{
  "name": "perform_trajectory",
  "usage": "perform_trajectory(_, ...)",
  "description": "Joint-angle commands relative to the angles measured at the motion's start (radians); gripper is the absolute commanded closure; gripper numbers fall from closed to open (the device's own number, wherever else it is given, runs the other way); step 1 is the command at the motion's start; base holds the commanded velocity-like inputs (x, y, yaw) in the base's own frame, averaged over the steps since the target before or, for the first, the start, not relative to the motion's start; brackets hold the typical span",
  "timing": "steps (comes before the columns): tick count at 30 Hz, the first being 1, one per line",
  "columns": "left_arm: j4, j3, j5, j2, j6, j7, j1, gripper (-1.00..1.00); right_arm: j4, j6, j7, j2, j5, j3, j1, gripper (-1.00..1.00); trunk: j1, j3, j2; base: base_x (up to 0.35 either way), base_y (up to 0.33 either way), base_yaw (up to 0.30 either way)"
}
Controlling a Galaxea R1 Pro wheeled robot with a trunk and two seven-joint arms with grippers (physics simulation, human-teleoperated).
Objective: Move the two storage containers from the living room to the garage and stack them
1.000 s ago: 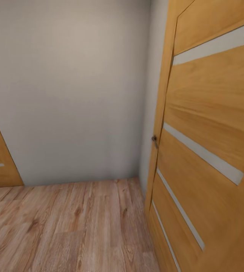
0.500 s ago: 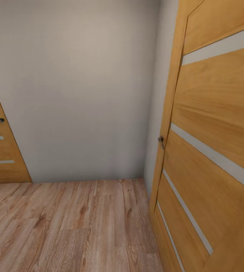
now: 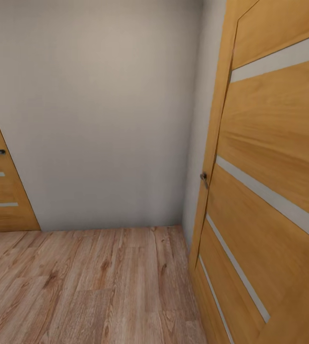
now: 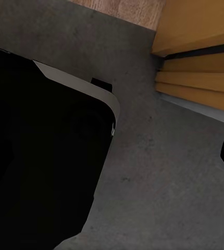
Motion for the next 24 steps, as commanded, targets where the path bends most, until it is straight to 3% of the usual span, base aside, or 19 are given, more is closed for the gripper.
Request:
perform_trajectory(1, 0.001, 0.002, 0.004, 0.0, -0.003, 0.002, -0.001, -1.0, 0.003, -0.004, -0.006, 0.0, 0.003, 0.008, -0.001, -1.0, 0.0, -0.001, -0.001, 0.0, 0.0, 0.0)
perform_trajectory(20, 0.001, 0.003, 0.004, 0.003, -0.001, 0.001, -0.001, -1.0, 0.003, -0.002, -0.02, 0.002, -0.005, 0.005, -0.001, -1.0, 0.0, -0.001, -0.001, 0.217, 0.0, 0.001)
perform_trajectory(24, 0.001, 0.003, 0.004, 0.003, -0.001, 0.001, -0.001, -1.0, 0.003, -0.002, -0.019, 0.001, -0.004, 0.006, -0.001, -1.0, 0.0, -0.001, -0.001, 0.203, 0.0, 0.155)
